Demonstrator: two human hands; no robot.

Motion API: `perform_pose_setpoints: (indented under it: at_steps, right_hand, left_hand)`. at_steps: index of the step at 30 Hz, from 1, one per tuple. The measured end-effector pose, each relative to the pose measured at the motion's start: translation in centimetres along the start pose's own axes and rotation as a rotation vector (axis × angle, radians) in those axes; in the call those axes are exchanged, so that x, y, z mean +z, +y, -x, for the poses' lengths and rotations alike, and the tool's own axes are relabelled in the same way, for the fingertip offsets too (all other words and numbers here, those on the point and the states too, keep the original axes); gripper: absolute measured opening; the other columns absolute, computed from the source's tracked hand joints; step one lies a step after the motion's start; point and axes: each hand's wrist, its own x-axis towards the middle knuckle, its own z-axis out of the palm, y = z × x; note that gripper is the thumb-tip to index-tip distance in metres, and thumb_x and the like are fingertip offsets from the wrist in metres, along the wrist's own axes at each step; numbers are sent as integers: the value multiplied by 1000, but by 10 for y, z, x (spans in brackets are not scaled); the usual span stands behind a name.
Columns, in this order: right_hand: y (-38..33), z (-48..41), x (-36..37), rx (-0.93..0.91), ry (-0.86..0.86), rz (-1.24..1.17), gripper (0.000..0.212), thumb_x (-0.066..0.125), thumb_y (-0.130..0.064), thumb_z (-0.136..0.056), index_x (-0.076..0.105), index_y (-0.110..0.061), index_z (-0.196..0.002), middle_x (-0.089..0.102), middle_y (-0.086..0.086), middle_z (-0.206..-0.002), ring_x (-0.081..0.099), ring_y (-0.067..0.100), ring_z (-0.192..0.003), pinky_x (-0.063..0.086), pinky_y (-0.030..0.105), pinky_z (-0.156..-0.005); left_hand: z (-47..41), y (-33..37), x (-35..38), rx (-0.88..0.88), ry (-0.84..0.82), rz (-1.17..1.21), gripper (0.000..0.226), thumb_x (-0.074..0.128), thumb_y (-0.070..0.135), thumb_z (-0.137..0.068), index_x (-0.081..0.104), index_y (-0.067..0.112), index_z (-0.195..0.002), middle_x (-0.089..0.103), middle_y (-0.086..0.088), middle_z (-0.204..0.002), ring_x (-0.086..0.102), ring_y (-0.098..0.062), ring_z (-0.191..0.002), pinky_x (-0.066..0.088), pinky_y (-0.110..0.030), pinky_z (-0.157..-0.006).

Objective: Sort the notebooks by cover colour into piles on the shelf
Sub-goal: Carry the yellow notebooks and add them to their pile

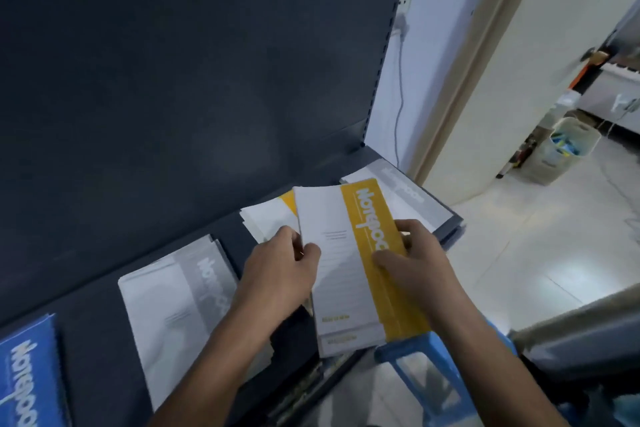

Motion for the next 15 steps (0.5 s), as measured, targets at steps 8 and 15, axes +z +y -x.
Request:
perform_pose_setpoints:
  at_steps: [8, 15]
  right_hand:
    - [-28, -95, 31, -245, -179, 327, 10, 59, -18, -90, 62, -24, -82, 65, 0, -81, 59, 20, -74, 40, 32, -59]
    - [-22, -133, 55, -363, -315, 590, 18, 61, -22, -87, 54, -17, -71, 60, -1, -74, 59, 15, -66, 34, 25, -52]
  left_hand:
    - [-35, -6, 8, -157, 209, -66, 25, 44, 44, -100, 55, 22, -99, 64, 10, -79, 59, -5, -69, 47, -28, -59]
    - [-34, -2, 22, -267, 323, -251, 28, 45, 44, -102, 57, 22, -117, 64, 8, -83, 64, -14, -75, 54, -31, -66]
